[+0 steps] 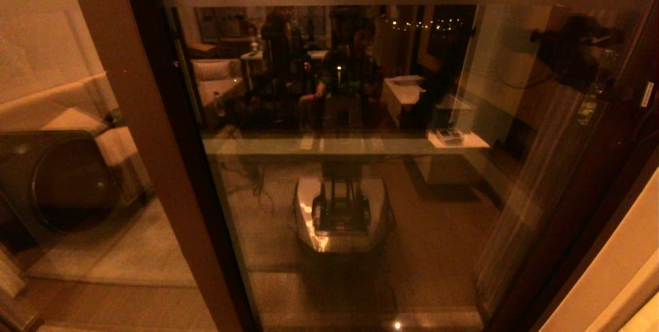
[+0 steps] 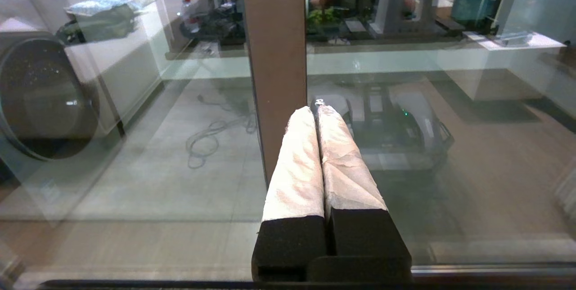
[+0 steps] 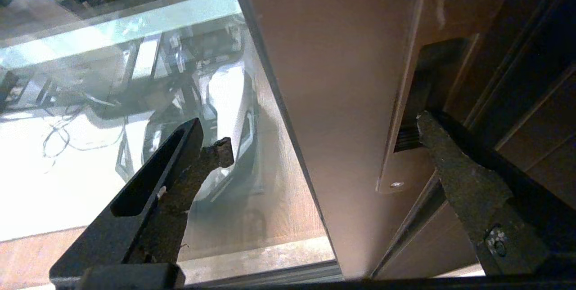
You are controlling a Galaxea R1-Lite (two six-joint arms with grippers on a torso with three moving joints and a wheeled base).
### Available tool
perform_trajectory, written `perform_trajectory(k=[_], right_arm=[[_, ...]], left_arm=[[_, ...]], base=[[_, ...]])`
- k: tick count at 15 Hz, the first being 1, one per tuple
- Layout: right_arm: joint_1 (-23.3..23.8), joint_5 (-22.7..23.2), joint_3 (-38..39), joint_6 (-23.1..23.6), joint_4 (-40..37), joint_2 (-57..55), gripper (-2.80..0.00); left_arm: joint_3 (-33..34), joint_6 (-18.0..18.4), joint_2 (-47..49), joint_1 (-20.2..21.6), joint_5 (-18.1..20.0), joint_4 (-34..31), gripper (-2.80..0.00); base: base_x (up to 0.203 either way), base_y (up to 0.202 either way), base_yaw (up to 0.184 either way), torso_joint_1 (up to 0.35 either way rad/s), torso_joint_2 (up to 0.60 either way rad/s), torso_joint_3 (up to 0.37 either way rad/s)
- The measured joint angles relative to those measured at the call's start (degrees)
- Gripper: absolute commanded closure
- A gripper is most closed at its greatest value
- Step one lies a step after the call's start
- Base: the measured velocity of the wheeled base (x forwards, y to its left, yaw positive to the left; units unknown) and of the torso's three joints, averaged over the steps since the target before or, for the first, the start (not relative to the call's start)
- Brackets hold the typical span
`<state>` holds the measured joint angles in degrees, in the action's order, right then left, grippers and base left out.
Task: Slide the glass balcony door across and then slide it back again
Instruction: Open the slid door
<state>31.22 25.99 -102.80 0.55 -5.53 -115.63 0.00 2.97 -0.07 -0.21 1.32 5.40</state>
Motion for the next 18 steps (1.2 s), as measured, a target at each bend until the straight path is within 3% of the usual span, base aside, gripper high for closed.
perform_trajectory(k=[18], right_arm=[[-4.8, -0.8, 3.6, -0.3, 2.3, 1.0, -2.80]], left_arm=[[0.0, 0.0, 0.0, 0.0, 0.0, 0.0, 0.00]], base=[[0.000, 0.000, 0.000, 0.000, 0.00, 0.000]])
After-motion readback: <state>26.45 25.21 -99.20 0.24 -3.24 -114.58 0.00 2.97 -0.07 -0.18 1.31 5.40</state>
